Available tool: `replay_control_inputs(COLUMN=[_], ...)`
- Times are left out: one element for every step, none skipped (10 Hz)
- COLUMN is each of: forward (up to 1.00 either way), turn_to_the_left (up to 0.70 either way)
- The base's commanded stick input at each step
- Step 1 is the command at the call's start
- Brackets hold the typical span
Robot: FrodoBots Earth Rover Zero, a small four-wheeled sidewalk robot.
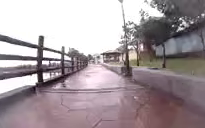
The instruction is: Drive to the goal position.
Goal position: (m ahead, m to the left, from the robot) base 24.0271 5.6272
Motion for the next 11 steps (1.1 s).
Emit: replay_control_inputs(forward=[1.0,1.0,1.0,1.0,1.0,1.0,1.0,1.0,1.0,1.0,1.0], turn_to_the_left=[-0.01,-0.01,-0.01,-0.01,-0.01,-0.01,-0.01,-0.01,-0.01,0.01,0.1])
